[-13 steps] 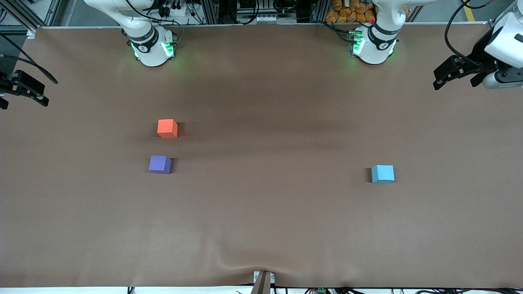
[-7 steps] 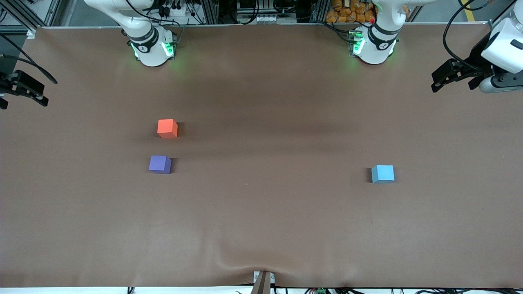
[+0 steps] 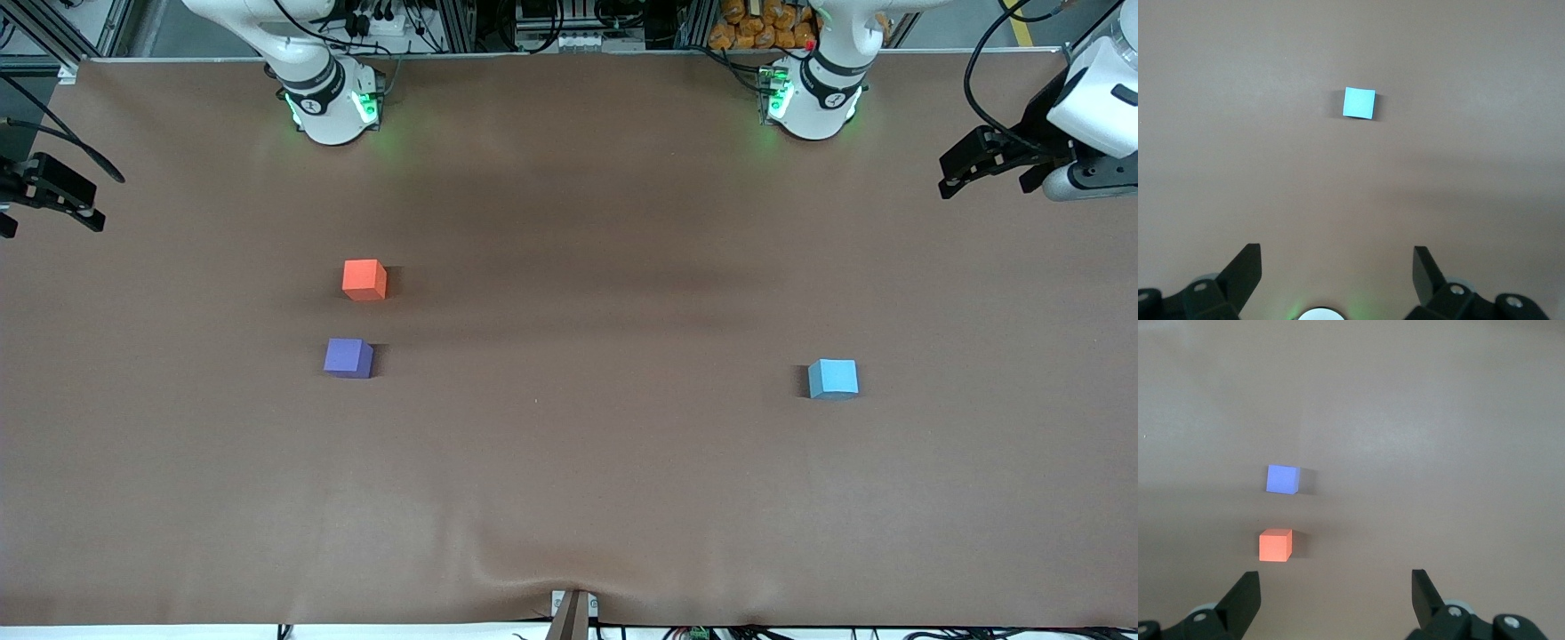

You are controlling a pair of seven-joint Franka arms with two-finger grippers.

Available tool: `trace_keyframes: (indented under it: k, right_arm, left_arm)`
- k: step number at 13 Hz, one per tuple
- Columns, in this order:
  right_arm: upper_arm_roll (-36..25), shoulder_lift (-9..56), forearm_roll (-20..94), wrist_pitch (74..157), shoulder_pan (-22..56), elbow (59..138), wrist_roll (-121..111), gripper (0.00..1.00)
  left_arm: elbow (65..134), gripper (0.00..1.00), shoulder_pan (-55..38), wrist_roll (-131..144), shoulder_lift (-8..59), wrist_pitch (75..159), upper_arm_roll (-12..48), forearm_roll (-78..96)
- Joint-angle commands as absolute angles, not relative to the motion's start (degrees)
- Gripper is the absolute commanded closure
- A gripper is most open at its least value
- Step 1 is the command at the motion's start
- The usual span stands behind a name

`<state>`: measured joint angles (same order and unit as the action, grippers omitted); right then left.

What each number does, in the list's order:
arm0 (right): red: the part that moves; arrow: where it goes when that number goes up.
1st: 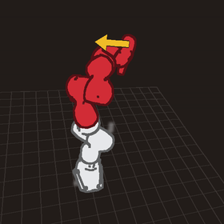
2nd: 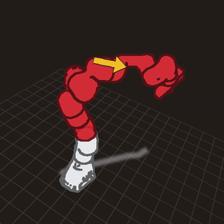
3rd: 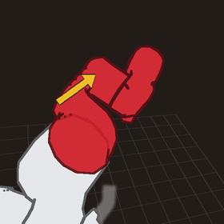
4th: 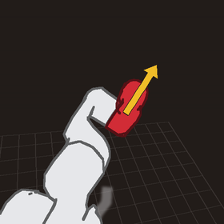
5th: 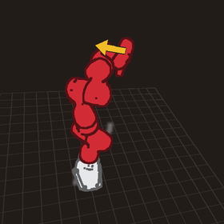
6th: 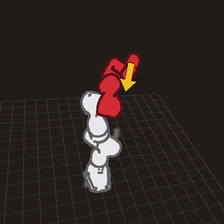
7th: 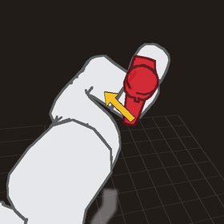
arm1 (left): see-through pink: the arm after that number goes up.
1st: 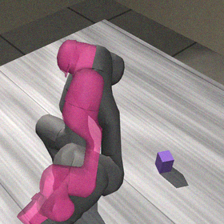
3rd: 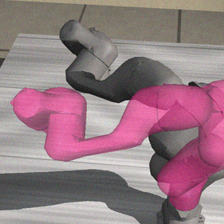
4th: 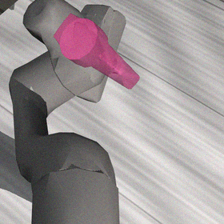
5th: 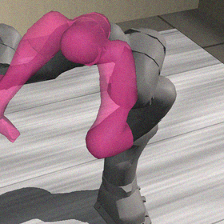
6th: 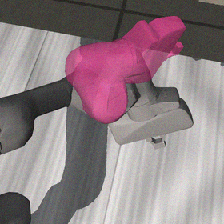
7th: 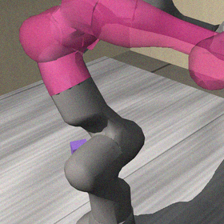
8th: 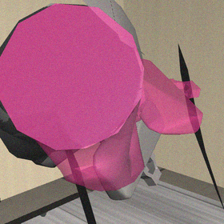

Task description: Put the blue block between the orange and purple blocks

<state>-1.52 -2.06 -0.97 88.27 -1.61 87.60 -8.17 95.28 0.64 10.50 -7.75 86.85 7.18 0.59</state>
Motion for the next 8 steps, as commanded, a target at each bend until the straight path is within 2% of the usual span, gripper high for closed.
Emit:
trace_keyframes:
  k: [1, 8]
  right_arm:
    - [-0.97, -1.67, -1.23, 87.89, -2.46, 86.84, -8.35, 0.0]
    - [-0.97, -1.67, -1.14, 87.8, -2.29, 86.84, -8.35, 0.0]
  left_arm:
    - [93.87, 0.0, 0.7, 9.84, -7.21, 86.04, 7.65, 0.44]
    - [93.43, 0.0, 0.35, 9.84, -6.24, 86.75, 8.17, 0.44]
